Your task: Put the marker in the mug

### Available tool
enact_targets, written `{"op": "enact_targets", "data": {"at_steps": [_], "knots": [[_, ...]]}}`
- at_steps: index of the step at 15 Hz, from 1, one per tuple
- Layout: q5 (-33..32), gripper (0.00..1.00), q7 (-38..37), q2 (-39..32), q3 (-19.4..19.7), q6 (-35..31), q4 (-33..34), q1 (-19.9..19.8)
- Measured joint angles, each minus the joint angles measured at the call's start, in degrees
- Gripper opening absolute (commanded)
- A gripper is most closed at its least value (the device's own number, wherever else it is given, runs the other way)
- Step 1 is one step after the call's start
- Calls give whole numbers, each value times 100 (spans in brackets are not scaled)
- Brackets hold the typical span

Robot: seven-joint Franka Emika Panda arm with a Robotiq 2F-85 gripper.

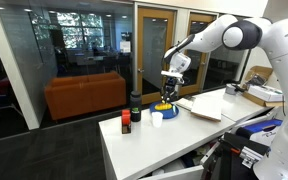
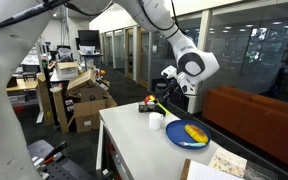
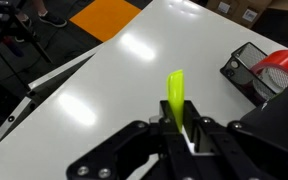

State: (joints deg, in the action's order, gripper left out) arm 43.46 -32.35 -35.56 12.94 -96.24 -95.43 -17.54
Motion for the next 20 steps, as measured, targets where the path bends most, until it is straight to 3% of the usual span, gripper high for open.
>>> {"op": "enact_targets", "data": {"at_steps": [15, 16, 20], "knots": [[0, 16, 0, 0, 0, 0, 0, 0], [0, 4, 0, 0, 0, 0, 0, 0], [0, 4, 0, -1, 0, -23, -2, 0]]}}
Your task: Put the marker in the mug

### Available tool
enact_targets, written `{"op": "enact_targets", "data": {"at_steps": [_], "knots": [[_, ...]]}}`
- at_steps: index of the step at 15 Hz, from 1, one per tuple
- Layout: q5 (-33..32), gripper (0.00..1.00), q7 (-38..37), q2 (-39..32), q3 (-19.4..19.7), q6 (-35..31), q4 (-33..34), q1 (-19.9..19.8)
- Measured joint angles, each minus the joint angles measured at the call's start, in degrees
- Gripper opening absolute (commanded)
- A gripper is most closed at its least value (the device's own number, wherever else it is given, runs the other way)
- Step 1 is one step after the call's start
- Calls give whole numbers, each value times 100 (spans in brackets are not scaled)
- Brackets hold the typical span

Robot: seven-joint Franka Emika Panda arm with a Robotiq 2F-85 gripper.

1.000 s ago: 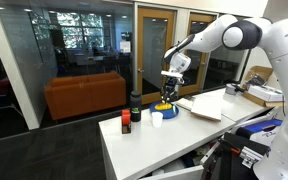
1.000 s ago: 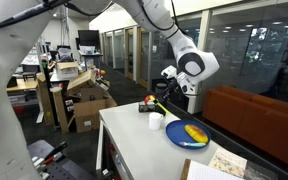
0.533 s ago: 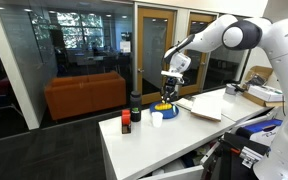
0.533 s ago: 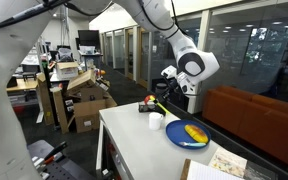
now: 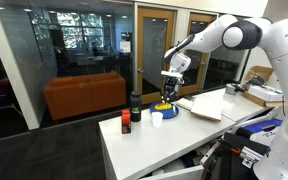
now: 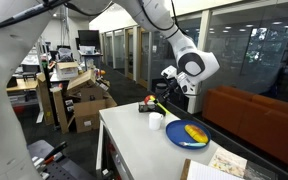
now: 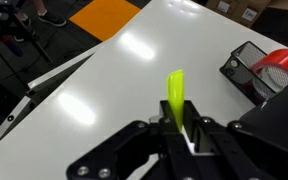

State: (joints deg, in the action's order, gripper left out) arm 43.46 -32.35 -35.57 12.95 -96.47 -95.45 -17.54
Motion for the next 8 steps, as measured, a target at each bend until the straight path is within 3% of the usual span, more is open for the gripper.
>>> {"op": "enact_targets", "data": {"at_steps": [5, 8], "knots": [[6, 4, 0, -2, 3, 20, -1, -1], [90, 4, 4, -4, -7, 471, 48, -32]]}}
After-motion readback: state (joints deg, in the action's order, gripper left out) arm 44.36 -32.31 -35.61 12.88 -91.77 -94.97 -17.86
